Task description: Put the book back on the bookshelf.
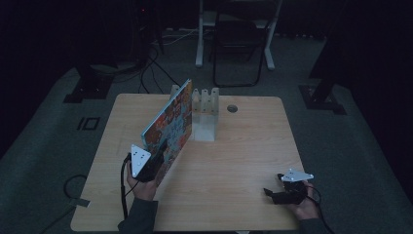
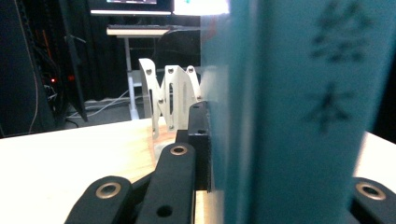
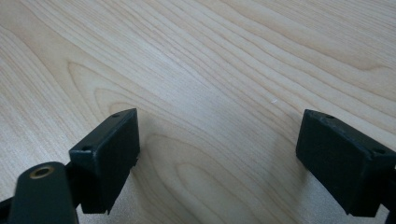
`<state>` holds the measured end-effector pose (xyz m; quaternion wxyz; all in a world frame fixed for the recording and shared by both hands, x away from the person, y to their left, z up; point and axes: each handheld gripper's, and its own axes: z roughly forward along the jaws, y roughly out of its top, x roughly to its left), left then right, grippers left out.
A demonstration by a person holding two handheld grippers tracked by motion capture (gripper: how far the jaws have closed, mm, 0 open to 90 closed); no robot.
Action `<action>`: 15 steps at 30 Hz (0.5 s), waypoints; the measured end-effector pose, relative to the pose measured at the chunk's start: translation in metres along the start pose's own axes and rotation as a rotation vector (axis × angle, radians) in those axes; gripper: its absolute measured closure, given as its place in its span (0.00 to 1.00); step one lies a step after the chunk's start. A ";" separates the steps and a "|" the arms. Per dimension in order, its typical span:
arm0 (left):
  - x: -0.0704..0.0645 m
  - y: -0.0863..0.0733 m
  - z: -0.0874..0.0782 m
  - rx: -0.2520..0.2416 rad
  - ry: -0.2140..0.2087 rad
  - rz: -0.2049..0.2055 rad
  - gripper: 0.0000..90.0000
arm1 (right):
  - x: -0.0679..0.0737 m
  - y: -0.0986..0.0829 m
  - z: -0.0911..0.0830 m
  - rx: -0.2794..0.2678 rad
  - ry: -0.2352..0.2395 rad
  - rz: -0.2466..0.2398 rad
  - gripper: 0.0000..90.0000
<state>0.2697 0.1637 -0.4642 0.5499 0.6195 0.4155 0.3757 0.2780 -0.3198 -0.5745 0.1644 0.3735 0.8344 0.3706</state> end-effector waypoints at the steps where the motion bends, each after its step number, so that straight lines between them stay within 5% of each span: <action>1: 0.000 0.000 0.000 0.000 0.000 0.000 0.90 | 0.000 0.000 0.000 0.000 0.000 0.000 0.15; 15: -0.001 0.000 0.001 -0.004 0.026 -0.002 0.90 | 0.000 0.000 0.000 0.000 0.000 0.000 0.15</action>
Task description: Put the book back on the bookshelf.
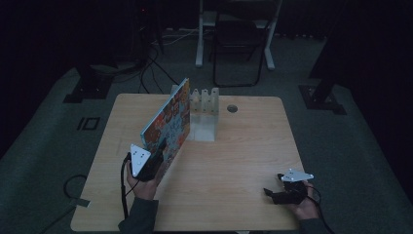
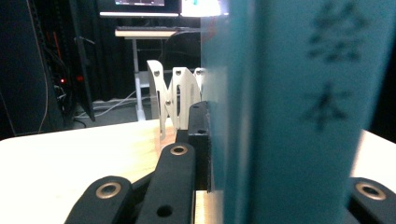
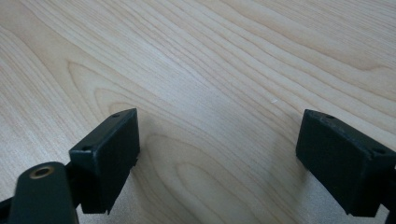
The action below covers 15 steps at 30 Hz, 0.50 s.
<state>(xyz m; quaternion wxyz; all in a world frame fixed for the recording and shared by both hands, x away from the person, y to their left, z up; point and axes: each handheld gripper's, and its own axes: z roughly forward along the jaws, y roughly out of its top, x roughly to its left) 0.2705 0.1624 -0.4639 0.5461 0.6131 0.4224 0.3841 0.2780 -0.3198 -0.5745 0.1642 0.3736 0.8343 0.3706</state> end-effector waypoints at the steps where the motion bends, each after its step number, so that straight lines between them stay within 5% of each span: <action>1: 0.000 0.000 0.000 0.003 -0.001 0.003 0.90 | 0.000 0.000 0.000 0.000 0.000 0.000 0.15; 15: 0.003 -0.004 -0.009 0.009 0.009 -0.011 0.90 | 0.000 0.000 0.000 0.000 0.000 0.000 0.15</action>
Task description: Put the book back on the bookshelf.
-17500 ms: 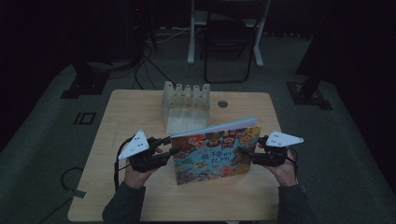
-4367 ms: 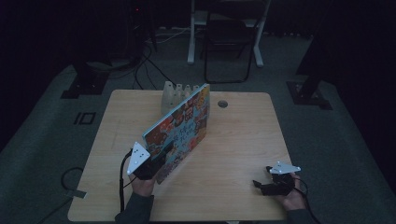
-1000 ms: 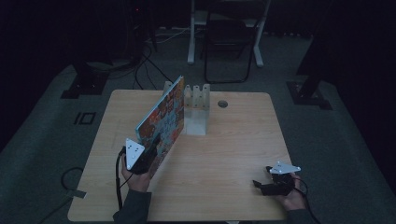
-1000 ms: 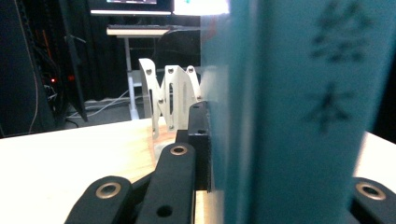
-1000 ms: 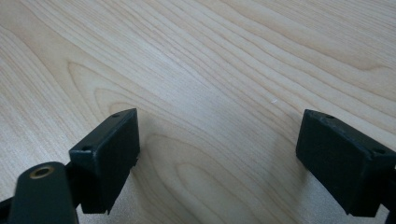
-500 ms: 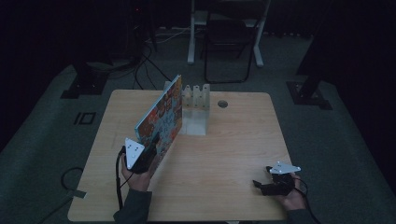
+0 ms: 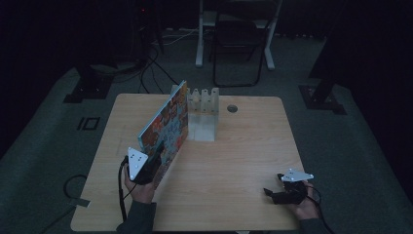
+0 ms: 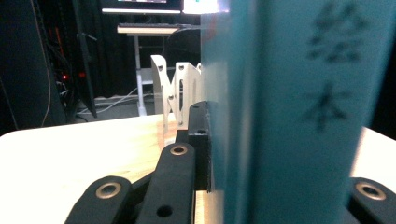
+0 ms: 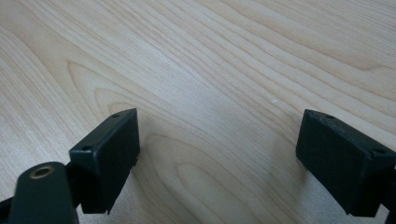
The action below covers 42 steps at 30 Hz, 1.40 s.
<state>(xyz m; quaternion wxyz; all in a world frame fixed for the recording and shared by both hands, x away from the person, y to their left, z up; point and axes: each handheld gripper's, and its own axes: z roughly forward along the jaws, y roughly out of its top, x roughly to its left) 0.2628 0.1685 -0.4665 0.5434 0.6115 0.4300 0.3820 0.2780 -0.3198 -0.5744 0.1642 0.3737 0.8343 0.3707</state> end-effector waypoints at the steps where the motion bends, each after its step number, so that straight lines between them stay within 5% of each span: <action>1: 0.000 0.000 0.000 0.000 0.004 -0.002 0.90 | 0.000 0.000 0.000 0.000 0.000 0.000 0.15; 42: -0.001 0.000 0.029 0.001 0.076 0.001 0.90 | 0.000 0.000 0.000 0.001 0.000 0.001 0.15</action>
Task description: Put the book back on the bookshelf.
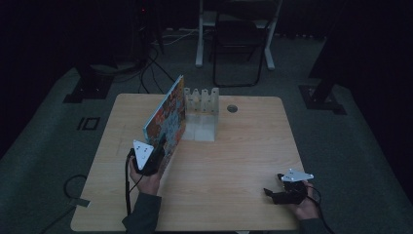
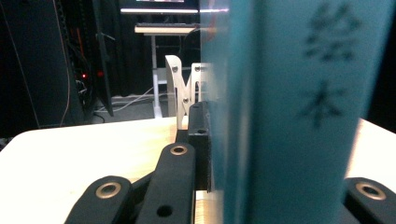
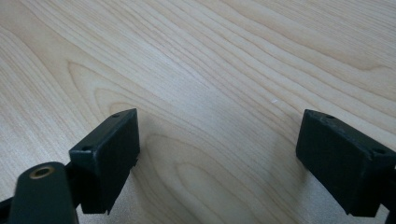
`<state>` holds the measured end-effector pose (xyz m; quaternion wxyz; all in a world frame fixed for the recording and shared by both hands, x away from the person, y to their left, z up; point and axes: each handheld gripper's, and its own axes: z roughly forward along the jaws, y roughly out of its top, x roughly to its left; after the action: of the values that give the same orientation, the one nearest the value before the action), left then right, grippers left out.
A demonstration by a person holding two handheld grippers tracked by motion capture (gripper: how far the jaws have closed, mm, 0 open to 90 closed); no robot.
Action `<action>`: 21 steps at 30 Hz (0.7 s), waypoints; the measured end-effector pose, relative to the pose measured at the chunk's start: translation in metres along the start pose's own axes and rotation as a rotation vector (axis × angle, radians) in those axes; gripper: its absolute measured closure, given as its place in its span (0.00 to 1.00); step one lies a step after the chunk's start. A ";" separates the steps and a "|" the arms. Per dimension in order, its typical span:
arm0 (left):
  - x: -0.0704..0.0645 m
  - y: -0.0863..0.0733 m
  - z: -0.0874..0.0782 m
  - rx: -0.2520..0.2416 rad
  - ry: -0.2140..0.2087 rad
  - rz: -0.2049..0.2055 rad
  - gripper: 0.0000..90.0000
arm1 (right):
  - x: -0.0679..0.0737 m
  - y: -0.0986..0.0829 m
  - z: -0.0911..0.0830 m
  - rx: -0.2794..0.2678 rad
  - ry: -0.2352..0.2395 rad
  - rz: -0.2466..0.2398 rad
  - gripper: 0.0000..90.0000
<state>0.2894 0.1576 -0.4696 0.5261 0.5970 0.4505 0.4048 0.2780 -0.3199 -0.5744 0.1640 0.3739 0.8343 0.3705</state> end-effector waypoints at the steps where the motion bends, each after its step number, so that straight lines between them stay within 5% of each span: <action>1: 0.000 0.000 0.001 -0.001 0.001 -0.002 0.90 | 0.000 0.000 0.000 0.000 0.000 0.000 0.15; 21: -0.004 0.000 0.016 0.002 0.024 -0.001 0.90 | 0.000 0.000 0.000 0.000 0.004 -0.004 0.14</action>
<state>0.3040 0.1496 -0.4711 0.5205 0.5923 0.4574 0.4112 0.2781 -0.3199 -0.5744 0.1630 0.3716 0.8353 0.3710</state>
